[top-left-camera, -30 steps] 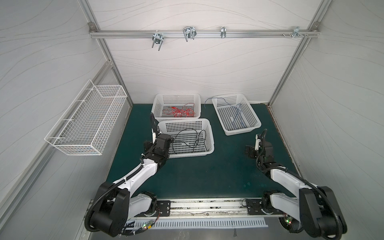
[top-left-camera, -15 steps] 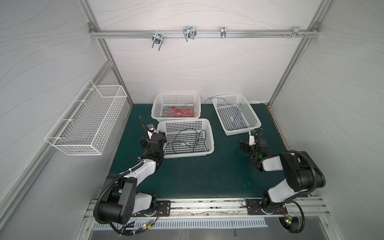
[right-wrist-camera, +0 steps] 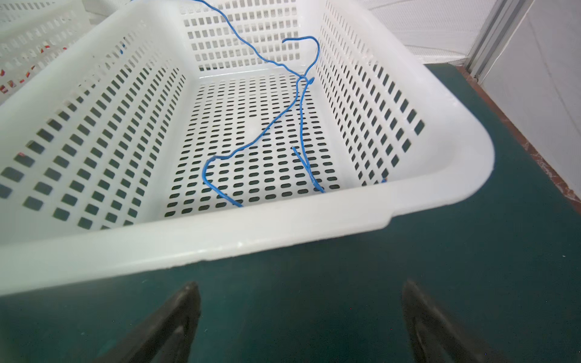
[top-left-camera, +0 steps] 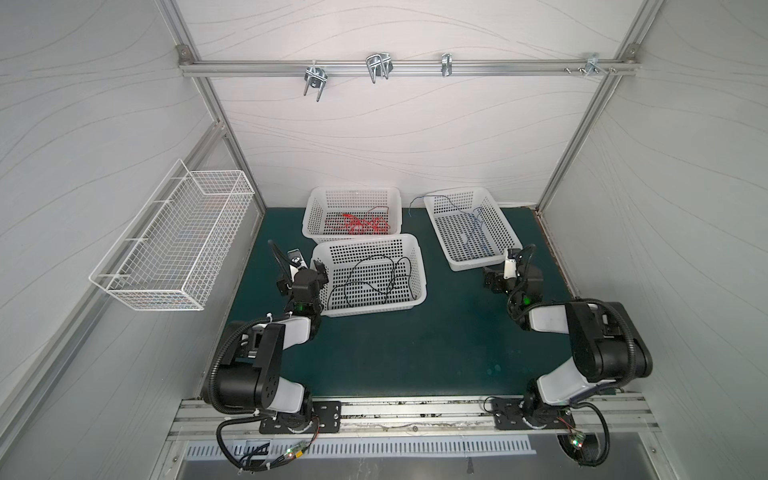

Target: Untangle the cables

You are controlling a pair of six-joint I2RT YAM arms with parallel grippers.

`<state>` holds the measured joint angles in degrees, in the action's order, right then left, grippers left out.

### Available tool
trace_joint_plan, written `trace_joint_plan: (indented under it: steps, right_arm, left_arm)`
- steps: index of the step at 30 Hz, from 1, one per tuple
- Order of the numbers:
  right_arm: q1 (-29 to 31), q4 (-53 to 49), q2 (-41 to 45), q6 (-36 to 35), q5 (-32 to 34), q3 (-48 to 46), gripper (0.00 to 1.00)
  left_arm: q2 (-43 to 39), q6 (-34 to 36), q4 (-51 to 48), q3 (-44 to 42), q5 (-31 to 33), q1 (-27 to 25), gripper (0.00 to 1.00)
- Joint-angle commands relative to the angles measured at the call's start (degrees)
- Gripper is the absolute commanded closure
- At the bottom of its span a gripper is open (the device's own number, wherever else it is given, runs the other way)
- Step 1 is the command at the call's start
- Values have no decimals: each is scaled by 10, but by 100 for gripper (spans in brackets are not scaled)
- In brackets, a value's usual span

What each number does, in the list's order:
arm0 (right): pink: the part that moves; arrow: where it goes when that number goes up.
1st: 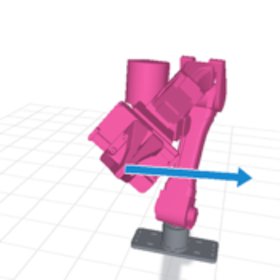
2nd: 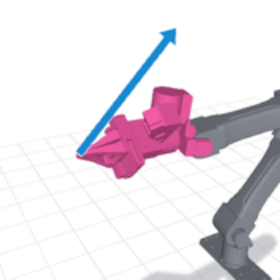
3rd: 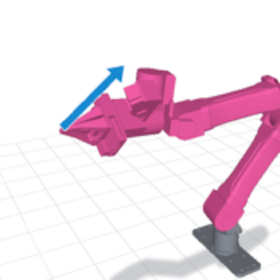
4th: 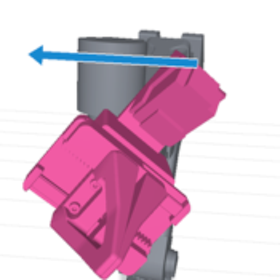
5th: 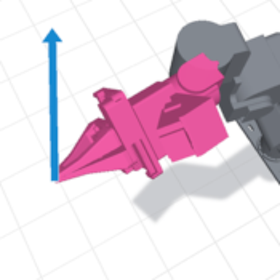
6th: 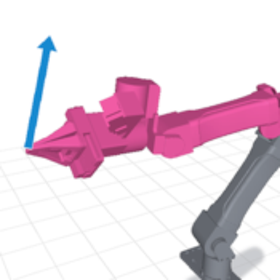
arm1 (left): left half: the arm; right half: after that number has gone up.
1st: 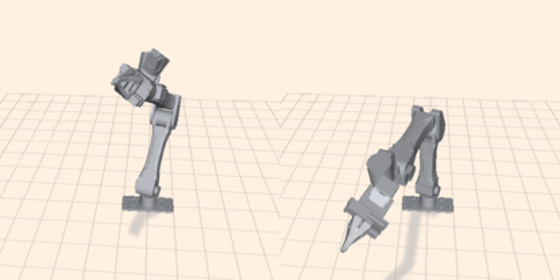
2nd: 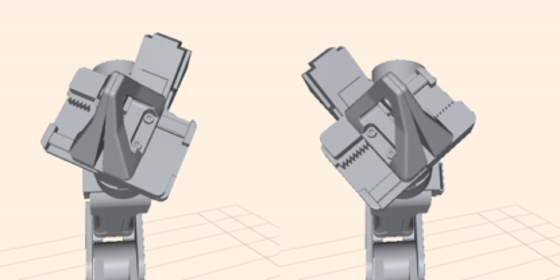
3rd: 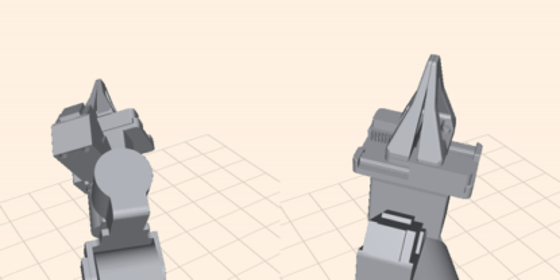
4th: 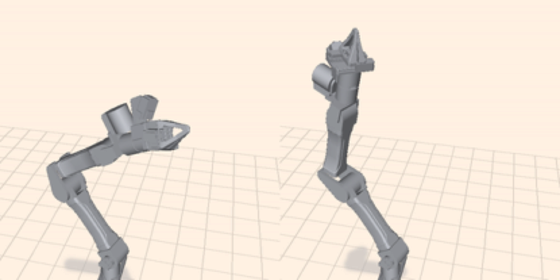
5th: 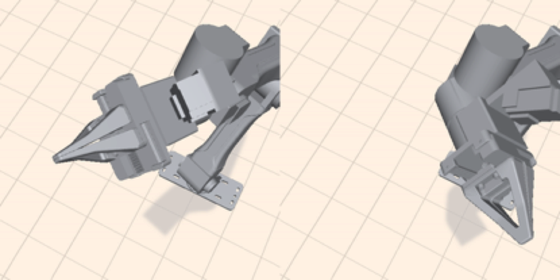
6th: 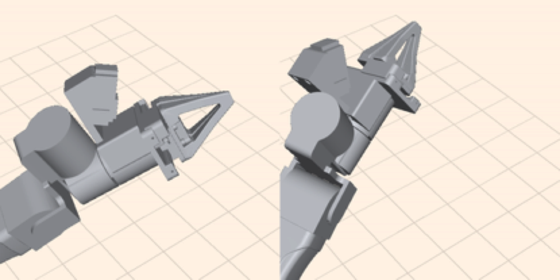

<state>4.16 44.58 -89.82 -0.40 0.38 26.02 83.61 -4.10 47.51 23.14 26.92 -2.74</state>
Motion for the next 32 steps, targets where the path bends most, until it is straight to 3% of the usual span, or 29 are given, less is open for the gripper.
trace_joint_plan:
  steps: [1, 3, 5, 7, 10, 12, 26, 29, 32]
  right_arm:
    - [2, -6, -4, -1, -12, 3, 1]
    - [2, -6, -3, -1, -12, 3, 1]
    - [2, -6, -3, -1, -12, 3, 1]
    - [2, -7, -4, 0, -13, 3, 1]
    - [2, -8, -3, -1, -14, 2, 1]
    - [2, -8, -2, -1, -14, 2, 1]
    - [2, -8, -4, -2, -15, 3, 1]
    - [-10, 2, -4, -19, -100, -1, 1]
    - [-8, -11, -4, -6, -50, 6, 1]
  left_arm:
    - [17, -1, 23, -15, -47, 11, 1]
    - [24, -1, 39, -25, -62, 12, 1]
    - [63, 14, 138, -45, -56, 13, 1]
    - [38, -4, 74, -37, -68, 16, 0]
    - [55, 0, 80, -23, -77, 23, 0]
    - [53, -5, 12, 7, -72, 23, 0]
    - [54, -4, 26, 1, -75, 23, 0]
    - [54, -4, 26, 2, -74, 23, 0]
    - [54, -4, 26, 1, -75, 23, 0]
